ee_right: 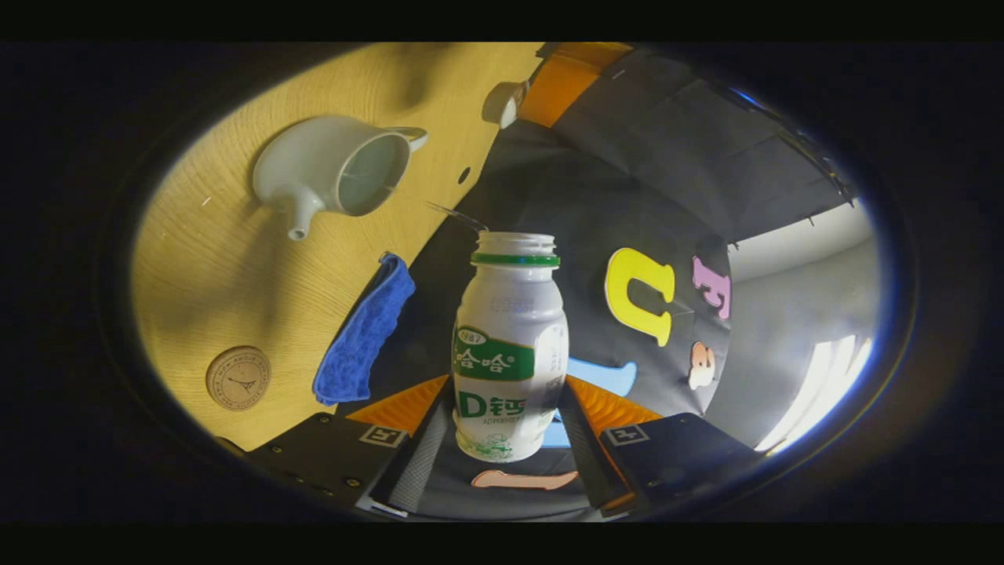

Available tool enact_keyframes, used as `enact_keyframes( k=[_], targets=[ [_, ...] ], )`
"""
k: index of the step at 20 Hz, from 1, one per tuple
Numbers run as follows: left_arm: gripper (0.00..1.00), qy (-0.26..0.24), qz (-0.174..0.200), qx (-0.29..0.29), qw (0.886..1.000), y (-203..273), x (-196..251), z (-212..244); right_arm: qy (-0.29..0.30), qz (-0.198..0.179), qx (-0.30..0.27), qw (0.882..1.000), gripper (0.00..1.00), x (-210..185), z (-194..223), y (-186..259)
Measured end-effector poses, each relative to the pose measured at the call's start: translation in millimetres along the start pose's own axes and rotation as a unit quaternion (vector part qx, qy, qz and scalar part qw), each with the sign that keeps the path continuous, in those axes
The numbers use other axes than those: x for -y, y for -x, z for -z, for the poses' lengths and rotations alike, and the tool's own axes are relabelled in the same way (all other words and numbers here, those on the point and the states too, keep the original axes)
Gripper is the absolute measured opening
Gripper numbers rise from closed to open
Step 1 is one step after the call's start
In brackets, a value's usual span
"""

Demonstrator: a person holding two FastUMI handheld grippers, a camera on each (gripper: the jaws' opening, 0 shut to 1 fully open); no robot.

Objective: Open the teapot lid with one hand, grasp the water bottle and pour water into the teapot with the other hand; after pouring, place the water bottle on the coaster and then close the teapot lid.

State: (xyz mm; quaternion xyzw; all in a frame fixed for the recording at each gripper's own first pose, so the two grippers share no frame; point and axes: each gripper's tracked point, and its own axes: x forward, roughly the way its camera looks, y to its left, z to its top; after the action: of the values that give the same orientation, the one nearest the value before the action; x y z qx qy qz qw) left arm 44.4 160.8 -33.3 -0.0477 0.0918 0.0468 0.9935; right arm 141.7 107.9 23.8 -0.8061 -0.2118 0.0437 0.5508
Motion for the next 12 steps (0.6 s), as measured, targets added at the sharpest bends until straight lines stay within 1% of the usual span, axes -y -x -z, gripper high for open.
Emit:
enact_keyframes(
  k=[12],
  targets=[
    [0.09,0.001,0.001,-0.002,1.0,0.2,0.2,0.3,0.027,0.032,0.008,0.999,0.76,5.1,-0.3,2.1]
  ],
)
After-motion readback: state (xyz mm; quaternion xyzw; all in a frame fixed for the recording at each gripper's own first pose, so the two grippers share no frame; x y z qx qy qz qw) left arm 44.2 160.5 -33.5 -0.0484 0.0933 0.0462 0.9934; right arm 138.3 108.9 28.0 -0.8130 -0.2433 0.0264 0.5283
